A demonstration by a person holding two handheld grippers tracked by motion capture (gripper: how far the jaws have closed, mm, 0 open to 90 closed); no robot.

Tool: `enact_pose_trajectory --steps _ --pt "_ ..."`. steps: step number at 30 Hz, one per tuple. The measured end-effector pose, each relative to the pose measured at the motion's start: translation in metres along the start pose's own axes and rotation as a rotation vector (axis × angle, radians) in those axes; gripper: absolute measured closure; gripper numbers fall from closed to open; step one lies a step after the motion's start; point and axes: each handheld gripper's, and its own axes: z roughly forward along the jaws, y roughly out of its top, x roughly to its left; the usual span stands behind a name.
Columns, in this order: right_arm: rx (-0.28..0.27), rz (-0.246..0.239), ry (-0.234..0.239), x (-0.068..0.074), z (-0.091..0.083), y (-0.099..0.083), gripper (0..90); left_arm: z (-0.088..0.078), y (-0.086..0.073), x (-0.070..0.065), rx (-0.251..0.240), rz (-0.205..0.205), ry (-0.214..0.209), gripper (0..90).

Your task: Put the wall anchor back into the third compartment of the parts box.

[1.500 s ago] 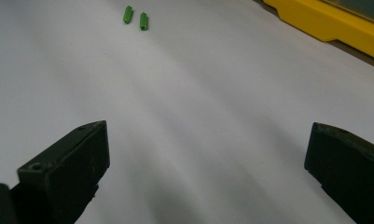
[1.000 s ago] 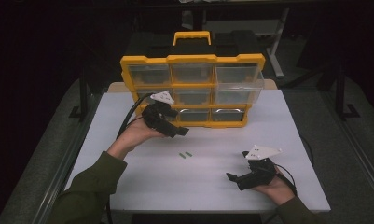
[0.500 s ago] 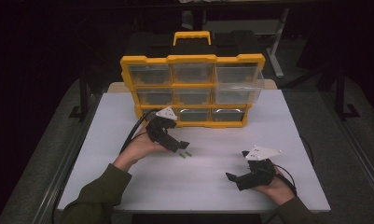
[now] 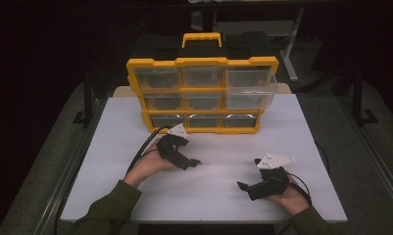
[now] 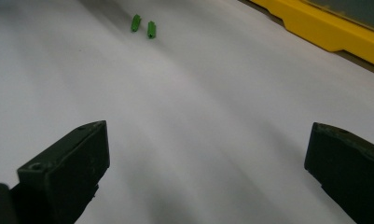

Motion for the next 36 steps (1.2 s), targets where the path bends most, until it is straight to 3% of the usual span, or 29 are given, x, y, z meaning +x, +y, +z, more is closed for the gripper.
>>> enact_pose_trajectory --steps 4,5,17,25,36 --pt "0.005 -0.003 -0.002 0.000 0.000 0.000 0.0 0.001 -0.003 -0.001 0.012 0.023 -0.011 17.8" --pt "0.005 -0.005 -0.002 0.000 0.000 0.000 0.0 0.002 -0.005 -0.001 0.013 0.027 -0.026 23.9" --pt "0.008 -0.011 -0.004 0.000 0.001 0.000 0.0 0.009 -0.013 0.002 0.042 0.046 -0.069 55.9" --pt "0.011 -0.008 -0.005 0.000 0.001 0.000 0.0 0.014 -0.016 0.005 0.051 0.067 -0.079 66.3" --pt "0.013 -0.010 -0.005 0.000 0.001 0.000 0.0 0.017 -0.018 0.006 0.054 0.055 -0.102 74.0"
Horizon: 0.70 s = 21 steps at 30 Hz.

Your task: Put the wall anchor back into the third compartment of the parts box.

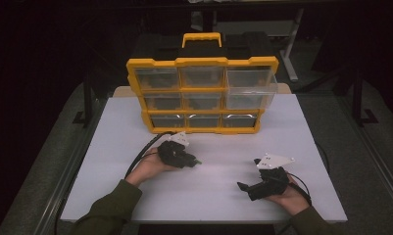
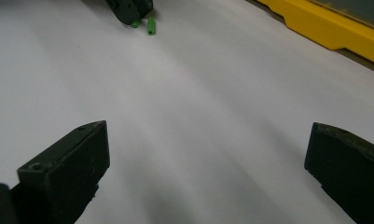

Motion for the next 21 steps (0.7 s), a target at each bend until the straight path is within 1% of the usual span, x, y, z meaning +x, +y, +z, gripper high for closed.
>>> enact_pose_trajectory --steps 4,6,14,21 --pt "-0.001 -0.004 0.001 -0.0004 0.0003 -0.0001 0.0 0.0001 -0.0004 -0.0001 0.001 -0.001 -0.001 76.5" --pt "0.001 0.000 0.000 0.0001 0.0000 0.0000 0.0 -0.0001 -0.0003 0.0004 0.005 0.010 -0.002 77.9" --pt "0.001 -0.001 0.001 0.0002 0.0004 0.0000 0.0 0.0004 -0.0004 -0.0005 0.008 0.017 -0.001 82.9" --pt "0.002 -0.002 0.002 0.0000 0.0003 0.0001 0.0 0.0010 -0.0002 -0.0014 0.009 0.020 0.004 84.5"
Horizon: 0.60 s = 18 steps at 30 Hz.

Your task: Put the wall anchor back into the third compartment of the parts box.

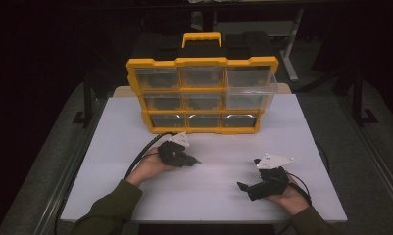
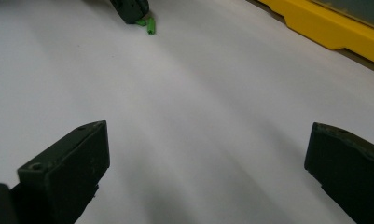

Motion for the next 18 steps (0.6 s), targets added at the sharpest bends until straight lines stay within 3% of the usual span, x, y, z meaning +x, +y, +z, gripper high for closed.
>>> enact_pose_trajectory --steps 12,18 --pt "-0.003 -0.002 -0.002 0.000 0.000 0.000 0.0 -0.003 0.002 0.000 -0.002 0.013 0.002 85.2" --pt "-0.003 -0.001 -0.001 -0.001 0.000 0.000 0.0 -0.015 0.005 0.003 -0.034 -0.026 -0.003 85.2"
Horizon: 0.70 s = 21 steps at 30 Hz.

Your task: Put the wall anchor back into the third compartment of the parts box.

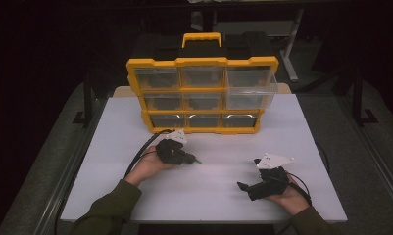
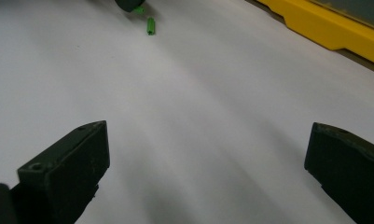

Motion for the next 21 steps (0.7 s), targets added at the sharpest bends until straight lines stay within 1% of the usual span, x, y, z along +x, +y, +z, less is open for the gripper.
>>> enact_pose_trajectory --steps 2,6,8,9,10,13,15,16,17,18,19,20,21 --pt "0.001 0.004 0.001 0.000 0.000 0.000 0.0 -0.004 0.001 0.000 -0.013 -0.009 0.002 85.2" --pt "-0.001 0.001 0.000 0.000 0.001 0.000 0.0 -0.012 0.004 0.001 -0.037 -0.036 -0.007 85.2" --pt "0.001 0.009 0.001 0.000 0.001 0.000 0.0 -0.017 0.006 0.001 -0.058 -0.062 -0.012 85.2" --pt "0.001 0.009 0.001 0.000 0.001 0.000 0.0 -0.017 0.006 0.001 -0.058 -0.062 -0.012 85.2" --pt "0.000 0.009 0.004 0.000 0.000 0.000 0.0 -0.019 0.008 0.001 -0.059 -0.072 -0.011 85.2" --pt "-0.001 0.008 0.001 -0.001 0.000 0.000 0.0 -0.022 0.011 0.001 -0.065 -0.069 -0.015 85.2" --pt "-0.002 0.009 0.000 -0.001 0.000 0.000 0.0 -0.025 0.015 0.001 -0.067 -0.069 -0.018 85.2" --pt "-0.001 0.006 0.001 -0.001 0.000 0.000 0.0 -0.028 0.019 0.000 -0.074 -0.069 -0.026 85.1" --pt "0.000 0.007 0.001 -0.001 0.000 0.000 0.0 -0.028 0.019 0.000 -0.074 -0.069 -0.026 85.2" --pt "-0.001 0.008 0.000 -0.001 0.000 0.000 0.0 -0.032 0.024 0.001 -0.078 -0.063 -0.033 85.1" --pt "-0.001 0.008 0.000 -0.001 0.000 0.000 0.0 -0.032 0.024 0.001 -0.078 -0.063 -0.033 85.1" --pt "-0.001 0.009 0.002 -0.001 0.000 0.000 0.0 -0.036 0.028 0.002 -0.083 -0.040 -0.035 85.2" --pt "-0.001 0.009 0.002 -0.001 0.000 0.000 0.0 -0.036 0.028 0.002 -0.083 -0.040 -0.035 85.1"
